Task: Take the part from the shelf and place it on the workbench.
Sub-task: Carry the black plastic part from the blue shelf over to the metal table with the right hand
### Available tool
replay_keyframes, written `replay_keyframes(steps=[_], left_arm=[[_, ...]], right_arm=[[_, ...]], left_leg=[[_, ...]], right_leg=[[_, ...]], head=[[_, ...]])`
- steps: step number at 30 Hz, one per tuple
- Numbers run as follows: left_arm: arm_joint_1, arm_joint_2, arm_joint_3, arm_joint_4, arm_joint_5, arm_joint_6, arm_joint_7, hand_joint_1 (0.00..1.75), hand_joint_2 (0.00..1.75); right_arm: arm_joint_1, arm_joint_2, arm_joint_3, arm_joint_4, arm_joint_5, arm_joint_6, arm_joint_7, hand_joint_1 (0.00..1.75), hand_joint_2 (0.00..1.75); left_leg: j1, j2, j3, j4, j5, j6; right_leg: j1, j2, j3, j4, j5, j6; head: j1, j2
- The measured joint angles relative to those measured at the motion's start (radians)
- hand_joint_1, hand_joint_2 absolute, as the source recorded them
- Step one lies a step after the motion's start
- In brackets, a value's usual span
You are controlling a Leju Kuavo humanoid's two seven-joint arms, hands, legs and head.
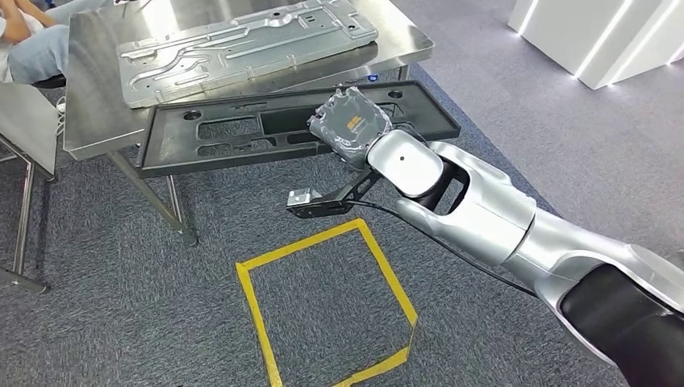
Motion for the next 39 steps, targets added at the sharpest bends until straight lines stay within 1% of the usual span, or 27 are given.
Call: replay_keyframes(steps=[1,2,4,5,6,7,8,10,11,13,15,17,19,20,21,22,24,25,26,28,31,33,35,36,37,38,39], left_arm=[[0.0,0.0,0.0,0.0,-0.001,0.0,0.0,0.0,1.75],[0.0,0.0,0.0,0.0,-0.002,-0.001,0.0,0.0,1.75],[-0.001,0.0,0.0,0.0,-0.004,-0.001,0.0,0.0,1.75],[-0.001,0.0,0.0,0.0,-0.004,-0.002,0.0,0.0,1.75],[-0.001,0.0,0.0,0.0,-0.004,-0.002,0.0,0.0,1.75],[-0.001,0.0,0.0,0.0,-0.005,-0.003,0.0,0.0,1.75],[0.0,0.0,0.0,0.0,-0.005,-0.004,0.0,0.0,1.75],[0.001,0.0,0.0,0.0,-0.005,-0.007,-0.001,0.0,1.75],[0.0,0.0,0.0,0.0,-0.006,-0.007,-0.002,0.0,1.75],[0.0,0.0,0.0,0.0,-0.006,-0.008,-0.002,0.0,1.75],[0.002,0.0,0.0,0.0,-0.006,-0.008,-0.003,0.0,1.75],[0.001,0.0,0.0,0.0,-0.006,-0.008,-0.003,0.0,1.75],[-0.001,0.001,0.0,0.0,-0.006,-0.008,-0.003,0.0,1.75],[0.0,0.001,0.0,0.0,-0.006,-0.008,-0.003,0.0,1.75],[0.001,0.001,0.0,0.0,-0.006,-0.008,-0.003,0.0,1.75],[0.002,0.001,0.0,0.0,-0.006,-0.008,-0.003,0.0,1.75],[0.004,0.002,0.0,0.0,-0.006,-0.008,-0.003,0.0,1.75],[0.003,0.002,0.0,0.0,-0.006,-0.007,-0.003,0.0,1.75],[0.002,0.002,0.0,0.0,-0.006,-0.007,-0.003,0.0,1.75],[0.0,0.003,0.0,0.0,-0.006,-0.005,-0.002,0.0,1.75],[0.001,0.003,0.0,0.0,-0.006,-0.005,0.001,0.0,1.75],[0.001,0.002,0.0,0.0,-0.005,-0.005,0.003,0.0,1.75],[0.0,0.002,0.0,0.0,-0.005,-0.007,0.005,0.0,1.75],[0.0,0.003,0.0,0.0,-0.004,-0.008,0.005,0.0,1.75],[0.0,0.003,0.0,0.0,-0.004,-0.009,0.006,0.0,1.75],[0.001,0.003,0.0,0.0,-0.003,-0.01,0.006,0.0,1.75],[0.001,0.003,0.0,0.0,-0.003,-0.01,0.006,0.0,1.75]], right_arm=[[-0.001,0.001,0.0,0.003,0.001,-0.001,0.0,1.75,1.75],[-0.002,0.001,0.0,0.005,0.001,-0.002,0.001,1.75,1.75],[-0.001,0.001,0.0,0.009,0.002,-0.004,0.001,1.75,1.75],[0.001,0.001,0.0,0.012,0.003,-0.004,0.001,1.75,1.75],[0.003,0.001,0.0,0.015,0.003,-0.004,0.001,1.75,1.75],[0.004,0.001,0.0,0.017,0.003,-0.004,0.001,1.75,1.75],[0.003,0.001,0.0,0.02,0.004,-0.004,0.001,1.75,1.75],[0.001,0.001,0.0,0.024,0.007,-0.005,0.0,1.75,1.75],[0.001,0.002,0.0,0.026,0.008,-0.005,0.0,1.75,1.75],[0.001,0.004,0.0,0.029,0.009,-0.006,0.0,1.75,1.75],[0.0,0.005,0.0,0.033,0.01,-0.006,0.0,1.75,1.75],[-0.001,0.008,0.0,0.034,0.01,-0.007,0.0,1.75,1.75],[-0.001,0.01,0.0,0.036,0.011,-0.007,0.0,1.75,1.75],[0.0,0.01,0.0,0.037,0.012,-0.007,-0.001,1.75,1.75],[0.001,0.011,0.0,0.039,0.013,-0.006,-0.001,1.75,1.75],[0.002,0.011,0.0,0.04,0.014,-0.006,-0.001,1.75,1.75],[0.002,0.011,0.0,0.042,0.016,-0.006,-0.001,1.75,1.75],[0.001,0.011,0.0,0.042,0.017,-0.006,-0.001,1.75,1.75],[0.0,0.012,0.0,0.042,0.018,-0.006,-0.002,1.75,1.75],[0.0,0.012,0.0,0.043,0.02,-0.006,-0.003,1.75,1.75],[-0.001,0.012,0.0,0.045,0.022,-0.006,-0.006,1.75,1.75],[-0.002,0.012,0.0,0.046,0.023,-0.006,-0.007,1.75,1.75],[0.001,0.012,0.0,0.047,0.024,-0.006,-0.009,1.75,1.75],[0.005,0.012,0.0,0.049,0.024,-0.005,-0.011,1.75,1.75],[0.008,0.012,0.001,0.05,0.024,-0.005,-0.013,1.75,1.75],[0.009,0.012,0.001,0.051,0.024,-0.005,-0.016,1.75,1.75],[0.009,0.012,0.001,0.052,0.023,-0.006,-0.018,1.75,1.75]], left_leg=[[0.002,0.001,0.007,-0.007,0.002,0.006],[0.002,0.001,0.011,-0.01,0.002,0.011],[0.0,0.0,0.013,-0.009,-0.002,0.018],[-0.001,-0.001,0.013,-0.007,-0.005,0.019],[-0.002,-0.002,0.014,-0.003,-0.008,0.02],[-0.002,-0.004,0.015,0.001,-0.013,0.019],[-0.002,-0.006,0.016,0.007,-0.019,0.016],[-0.005,-0.009,0.013,0.022,-0.031,0.008],[-0.006,-0.01,0.009,0.026,-0.034,0.003],[-0.007,-0.011,0.007,0.027,-0.035,-0.006],[-0.004,-0.009,0.005,0.035,-0.046,-0.017],[0.0,-0.004,-0.028,0.108,-0.086,-0.03],[0.004,-0.002,-0.093,0.237,-0.138,-0.041],[0.006,-0.001,-0.122,0.287,-0.149,-0.044],[0.007,-0.001,-0.137,0.305,-0.142,-0.046],[0.008,0.0,-0.133,0.285,-0.118,-0.046],[0.009,0.001,-0.077,0.152,-0.041,-0.04],[0.005,0.002,-0.045,0.084,-0.015,-0.035],[0.002,0.003,-0.023,0.037,-0.002,-0.028],[-0.005,0.001,-0.01,0.011,-0.003,-0.017],[0.0,-0.004,0.002,-0.006,0.005,0.001],[0.003,-0.007,0.009,-0.014,0.007,0.01],[0.001,-0.011,0.01,-0.011,0.003,0.017],[0.0,-0.013,0.01,-0.009,0.0,0.018],[0.0,-0.016,0.011,-0.005,-0.003,0.019],[0.0,-0.02,0.012,0.001,-0.008,0.018],[0.0,-0.023,0.012,0.008,-0.014,0.015]], right_leg=[[0.001,0.0,-0.014,0.031,-0.018,0.002],[0.001,0.0,-0.04,0.084,-0.043,0.002],[0.002,0.0,-0.112,0.215,-0.092,0.003],[0.002,0.0,-0.138,0.255,-0.097,0.003],[0.002,0.0,-0.147,0.259,-0.083,0.002],[0.002,0.0,-0.135,0.223,-0.051,0.001],[0.002,0.0,-0.108,0.157,-0.011,-0.003],[0.004,0.0,-0.056,0.043,0.034,-0.011],[0.006,0.001,-0.043,0.015,0.039,-0.014],[0.009,0.003,-0.041,0.005,0.035,-0.02],[0.004,0.004,-0.034,-0.002,0.037,-0.028],[-0.001,0.003,-0.026,-0.009,0.037,-0.036],[-0.001,0.003,-0.021,-0.01,0.033,-0.041],[-0.001,0.003,-0.018,-0.009,0.031,-0.041],[-0.001,0.004,-0.015,-0.009,0.029,-0.041],[-0.001,0.004,-0.011,-0.009,0.026,-0.04],[-0.002,0.004,-0.001,-0.01,0.021,-0.035],[0.0,0.004,0.002,-0.01,0.018,-0.031],[0.001,0.003,0.004,-0.012,0.017,-0.027],[0.002,0.001,0.005,-0.016,0.016,-0.016],[0.002,-0.002,0.001,-0.002,0.002,-0.001],[0.003,-0.002,-0.04,0.083,-0.043,0.002],[0.004,-0.002,-0.107,0.21,-0.091,0.004],[0.004,-0.002,-0.13,0.247,-0.095,0.004],[0.003,-0.002,-0.136,0.249,-0.08,0.004],[0.002,-0.002,-0.123,0.209,-0.047,0.002],[0.001,-0.002,-0.096,0.143,-0.01,0.0]], head=[[0.002,0.0],[0.003,0.0],[0.004,0.0],[0.004,0.0],[0.004,0.0],[0.004,0.0],[0.005,0.0],[0.004,0.0],[0.004,0.0],[0.004,0.0],[0.003,0.0],[0.001,0.0],[0.0,0.0],[0.0,0.0],[0.0,0.0],[-0.001,0.0],[0.0,0.0],[0.0,0.0],[0.0,0.0],[0.0,0.0],[0.002,0.0],[0.005,0.0],[0.007,0.0],[0.007,0.0],[0.007,0.0],[0.007,0.0],[0.007,0.0]])
